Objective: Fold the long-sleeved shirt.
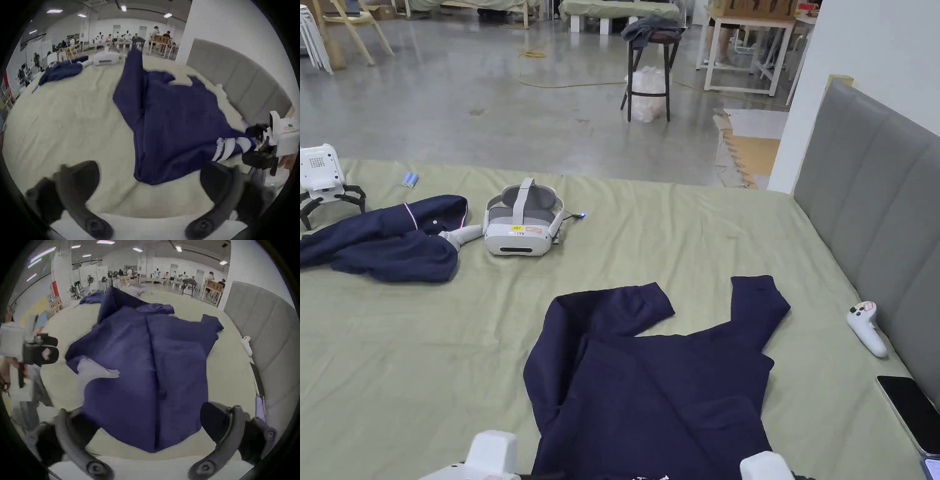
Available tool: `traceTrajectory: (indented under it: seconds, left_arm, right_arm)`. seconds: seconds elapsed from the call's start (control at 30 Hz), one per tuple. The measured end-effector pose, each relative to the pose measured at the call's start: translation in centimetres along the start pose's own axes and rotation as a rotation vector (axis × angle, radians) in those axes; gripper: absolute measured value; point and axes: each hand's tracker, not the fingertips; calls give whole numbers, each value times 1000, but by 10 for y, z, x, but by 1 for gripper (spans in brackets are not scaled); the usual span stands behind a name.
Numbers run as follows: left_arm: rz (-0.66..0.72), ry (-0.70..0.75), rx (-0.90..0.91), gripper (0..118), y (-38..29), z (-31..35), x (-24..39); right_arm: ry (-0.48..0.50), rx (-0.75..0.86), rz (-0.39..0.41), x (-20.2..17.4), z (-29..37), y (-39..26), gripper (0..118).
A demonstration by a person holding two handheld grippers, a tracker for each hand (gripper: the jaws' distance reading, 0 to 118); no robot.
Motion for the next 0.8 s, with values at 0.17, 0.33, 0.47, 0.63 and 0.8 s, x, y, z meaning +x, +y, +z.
traceTrajectory:
  seconds: [0.17, 0.33, 0.47, 0.63, 0.8]
  left_arm:
    - [34, -17, 25, 4, 14, 4, -21]
    - [15, 8, 56, 33, 35, -10, -1]
    - [-9, 50, -148, 98, 25, -61, 12]
    - [-115, 140, -255, 39, -11, -88, 38]
    - [-9, 56, -121, 9, -7, -50, 29]
  right_arm:
    - [36, 82, -65, 14, 36, 18, 0]
    - [18, 131, -135, 27, 25, 28, 2]
    - [14, 139, -112, 16, 38, 34, 2]
    - [8, 108, -66, 21, 26, 65, 2]
    - [25, 103, 69, 39, -43, 153, 9]
